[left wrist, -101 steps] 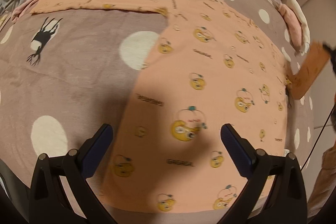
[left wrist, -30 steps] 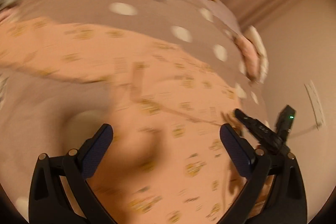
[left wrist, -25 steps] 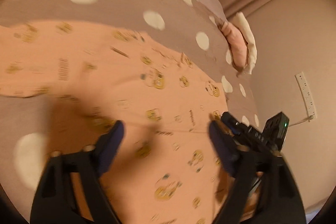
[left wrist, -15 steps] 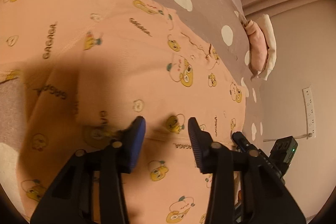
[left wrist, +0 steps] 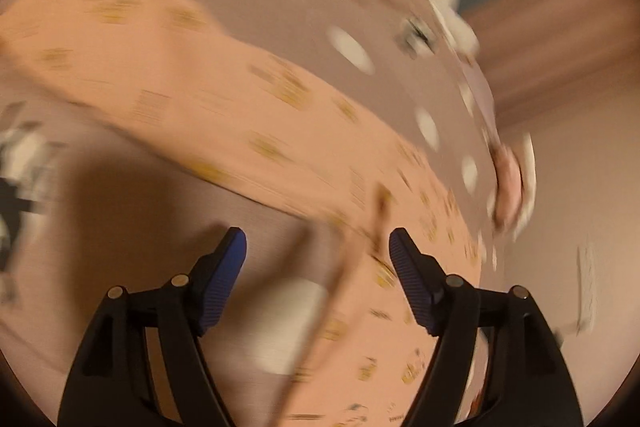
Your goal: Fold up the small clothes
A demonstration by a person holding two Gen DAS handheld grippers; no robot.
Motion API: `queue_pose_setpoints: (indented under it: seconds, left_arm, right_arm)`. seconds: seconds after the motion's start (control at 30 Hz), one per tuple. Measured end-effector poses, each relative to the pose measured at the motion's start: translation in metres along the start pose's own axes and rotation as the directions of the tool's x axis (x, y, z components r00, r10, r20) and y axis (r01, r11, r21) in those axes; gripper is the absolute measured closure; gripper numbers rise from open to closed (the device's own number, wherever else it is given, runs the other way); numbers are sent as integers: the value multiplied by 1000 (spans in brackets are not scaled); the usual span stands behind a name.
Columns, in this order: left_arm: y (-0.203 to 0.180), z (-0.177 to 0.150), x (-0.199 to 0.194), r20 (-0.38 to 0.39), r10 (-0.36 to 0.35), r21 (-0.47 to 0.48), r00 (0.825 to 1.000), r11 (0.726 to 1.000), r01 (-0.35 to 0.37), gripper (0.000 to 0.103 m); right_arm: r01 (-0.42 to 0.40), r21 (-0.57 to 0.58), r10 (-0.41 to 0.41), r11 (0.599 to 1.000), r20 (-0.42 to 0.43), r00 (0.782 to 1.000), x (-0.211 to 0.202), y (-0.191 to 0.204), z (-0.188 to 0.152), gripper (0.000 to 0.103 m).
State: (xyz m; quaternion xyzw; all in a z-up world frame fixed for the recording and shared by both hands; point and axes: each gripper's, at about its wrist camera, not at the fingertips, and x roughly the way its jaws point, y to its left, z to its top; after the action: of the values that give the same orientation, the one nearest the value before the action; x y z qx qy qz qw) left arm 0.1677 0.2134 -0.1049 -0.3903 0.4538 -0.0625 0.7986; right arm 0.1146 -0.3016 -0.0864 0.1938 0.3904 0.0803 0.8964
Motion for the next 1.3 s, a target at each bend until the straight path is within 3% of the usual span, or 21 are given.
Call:
queue_pose_setpoints:
  seconds: [0.1,0.23,0.4,0.53,0.7,0.8,0.83,0.87,0.9,0.93,1.0,1.1,1.3]
  left_arm:
    - [52,16,-23,76,-32,-167,997,985,45,29]
    - [107,33,-51,196,-65,-339,978,932,130,29]
    - [142,58,-68,280,-64,-409,958,895,180,29]
    - [160,74,-72,323,-45,-428,945,884,189,29]
    - [156,94,-69,327,-11,-431,945,888,160,29]
    - [155,102,-64,324,36,-446,945,887,119,39]
    - [154,104,-63,311,73,-457,947,886,82,51]
    - [156,106,-62,300,103,-464,948,885,51,71]
    - [155,108,-61,276,148,-470,950,883,-1,81]
    - [155,108,-60,255,182,-472,950,881,-42,95]
    - [153,107,-62,244,211,-453,946,888,-81,96]
    - [128,109,-65,245,238,-361,940,922,-139,97]
    - [47,110,-79,299,174,-123,938,982,-143,97]
  right_arm:
    - [-28,10,28,1000,1,1000,-10,2,-7,86]
    - [-15,4,15,1000,-15,1000,-15,8,-14,86]
    - [21,-5,-21,1000,-27,999,-20,11,-16,86]
    - [26,7,-26,1000,-27,999,-23,11,-16,85]
    - [50,5,-50,999,-58,997,-17,15,-18,85]
    - [62,-10,-63,998,-70,996,-15,20,-20,85]
    - [66,-19,-68,998,-72,995,-14,22,-20,85]
    - [69,-28,-71,997,-73,995,-14,24,-21,85]
    - [71,-38,-74,997,-73,995,-14,27,-21,85]
    - [71,-46,-75,996,-75,994,-14,28,-21,85]
    - [69,-55,-73,996,-77,994,-13,31,-21,85]
    - [57,-56,-62,997,-79,995,-13,33,-23,85]
    - [44,-58,-48,997,-80,996,-14,37,-28,85]
